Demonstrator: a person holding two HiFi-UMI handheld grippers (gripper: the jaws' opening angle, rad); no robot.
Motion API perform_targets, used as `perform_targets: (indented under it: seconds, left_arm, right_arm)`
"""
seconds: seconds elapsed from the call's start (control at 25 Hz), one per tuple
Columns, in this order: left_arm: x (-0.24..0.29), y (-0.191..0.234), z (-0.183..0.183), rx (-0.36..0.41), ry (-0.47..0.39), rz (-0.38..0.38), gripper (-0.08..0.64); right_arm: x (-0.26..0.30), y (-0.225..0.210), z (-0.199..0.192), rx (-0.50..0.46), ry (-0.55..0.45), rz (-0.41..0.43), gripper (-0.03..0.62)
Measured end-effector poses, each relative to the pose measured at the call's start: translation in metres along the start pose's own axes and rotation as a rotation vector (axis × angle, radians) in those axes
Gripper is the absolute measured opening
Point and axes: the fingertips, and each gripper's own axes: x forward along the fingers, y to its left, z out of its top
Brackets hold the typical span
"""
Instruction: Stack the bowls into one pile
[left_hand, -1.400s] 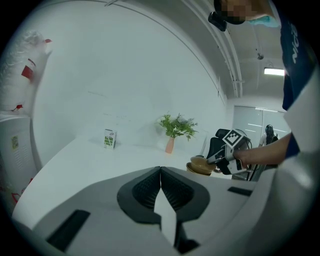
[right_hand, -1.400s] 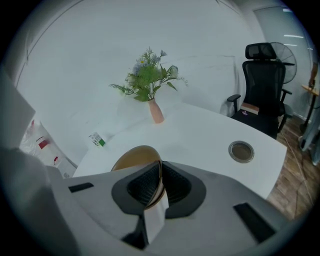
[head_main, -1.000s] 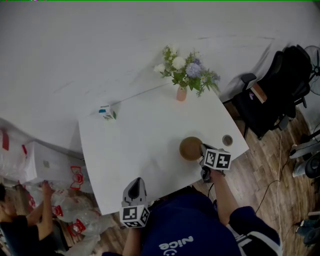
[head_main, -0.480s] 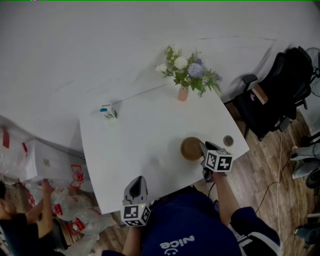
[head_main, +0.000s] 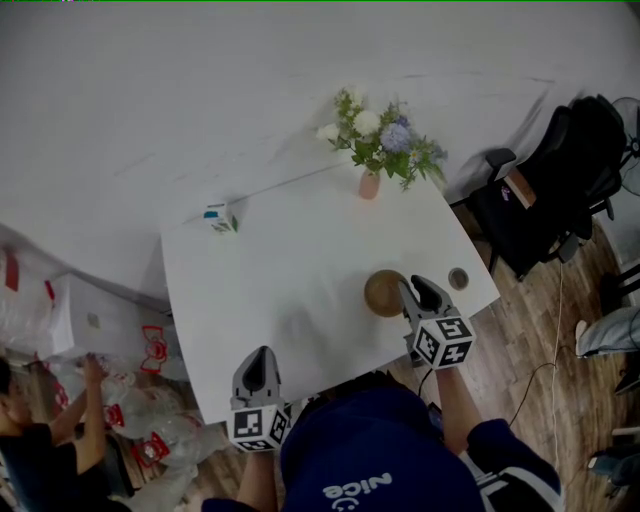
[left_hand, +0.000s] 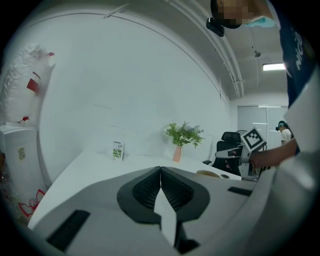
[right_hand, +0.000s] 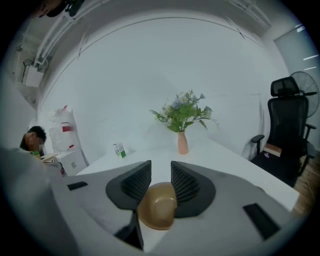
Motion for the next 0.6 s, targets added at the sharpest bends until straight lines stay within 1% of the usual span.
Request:
perform_targets:
  seconds: [0.08, 0.28, 0.44, 0.6]
  left_arm:
    - [-0.004, 0.004, 0.007, 0.002, -0.018, 0.003, 0.017]
    - [-0.015, 0.009, 0.014, -0.038, -0.053, 0.035, 0.018]
    - [-0.027, 0.012, 0.006, -0.049, -0.043, 0.061, 0.018]
    - [-0.036, 0.017, -0.003, -0.062, -0.013, 0.073, 0.018]
  right_arm:
    - [-0.008, 0.012, 0.001, -0.018, -0.034, 0.01, 0.138]
    - [-0.024, 0.047, -0.005, -0.048, -0.104, 0.038, 0.137]
    - [-0.029, 0.073, -0.021, -0.108, -0.093, 0.068, 0.137]
    - [-0.03, 0.087, -0.028, -0.121, -0.08, 0.092, 0.137]
